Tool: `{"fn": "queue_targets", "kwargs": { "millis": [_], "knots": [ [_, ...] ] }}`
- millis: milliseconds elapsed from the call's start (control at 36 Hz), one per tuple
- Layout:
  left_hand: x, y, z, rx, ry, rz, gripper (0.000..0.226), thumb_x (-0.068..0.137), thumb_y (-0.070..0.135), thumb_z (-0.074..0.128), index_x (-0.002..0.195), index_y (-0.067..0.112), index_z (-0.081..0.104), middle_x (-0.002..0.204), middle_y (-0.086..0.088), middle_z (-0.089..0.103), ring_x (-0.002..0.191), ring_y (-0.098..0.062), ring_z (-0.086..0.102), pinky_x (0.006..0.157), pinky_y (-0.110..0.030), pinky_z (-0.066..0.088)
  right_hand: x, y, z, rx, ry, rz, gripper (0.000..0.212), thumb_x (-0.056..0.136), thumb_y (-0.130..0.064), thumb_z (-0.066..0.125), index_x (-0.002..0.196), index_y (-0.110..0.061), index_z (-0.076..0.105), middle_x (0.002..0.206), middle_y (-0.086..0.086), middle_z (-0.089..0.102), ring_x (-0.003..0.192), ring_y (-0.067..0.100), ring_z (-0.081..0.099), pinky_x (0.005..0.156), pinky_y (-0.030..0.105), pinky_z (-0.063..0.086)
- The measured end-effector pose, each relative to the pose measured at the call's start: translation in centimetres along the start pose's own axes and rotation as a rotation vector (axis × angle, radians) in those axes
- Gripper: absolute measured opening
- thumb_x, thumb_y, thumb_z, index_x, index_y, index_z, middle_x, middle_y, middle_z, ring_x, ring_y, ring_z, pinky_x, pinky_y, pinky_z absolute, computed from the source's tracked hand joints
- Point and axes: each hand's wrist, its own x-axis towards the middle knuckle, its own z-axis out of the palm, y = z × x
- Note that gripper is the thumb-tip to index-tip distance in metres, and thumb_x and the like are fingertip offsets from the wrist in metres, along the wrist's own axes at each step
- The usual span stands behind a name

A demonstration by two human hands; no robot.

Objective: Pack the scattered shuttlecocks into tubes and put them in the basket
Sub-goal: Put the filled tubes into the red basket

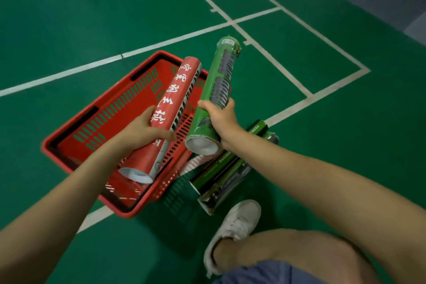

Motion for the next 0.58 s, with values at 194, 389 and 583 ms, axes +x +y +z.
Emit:
{"fn": "queue_targets", "kwargs": {
  "millis": [194,389,583],
  "knots": [
    [1.2,-4.9,-4.3,0.073,0.023,-0.103,0.094,0.057,0.026,0.088,0.134,0.034,0.035,0.11,-0.006,0.067,0.082,-0.03,0.072,0.075,-0.047,0.058,-0.2,1.1,1.7,-0.07,-0.013,0.045,0.084,0.078,-0.039,0.07,0.143,-0.022,0.02,0.119,0.011,0.053,0.092,0.026,0.062,0.075,0.039,0.055],
    [5.0,-8.6,-5.5,0.287,0.053,-0.205,0.113,0.065,0.033,0.087,0.151,0.028,0.013,0.132,-0.01,0.054,0.107,-0.032,0.06,0.098,-0.044,0.047,0.2,2.0,4.1,-0.086,-0.057,0.038,0.095,0.068,-0.049,0.071,0.144,-0.025,0.018,0.133,0.012,0.047,0.109,0.032,0.058,0.089,0.047,0.053],
    [8.0,-11.6,-5.1,0.607,0.072,-0.222,0.115,0.072,0.045,0.08,0.153,0.029,0.001,0.144,-0.021,0.035,0.121,-0.041,0.049,0.103,-0.051,0.041,1.1,3.5,5.5,-0.104,-0.152,0.01,0.084,0.086,-0.036,0.066,0.148,-0.029,0.01,0.13,0.006,0.05,0.105,0.026,0.06,0.083,0.042,0.053]
  ]
}}
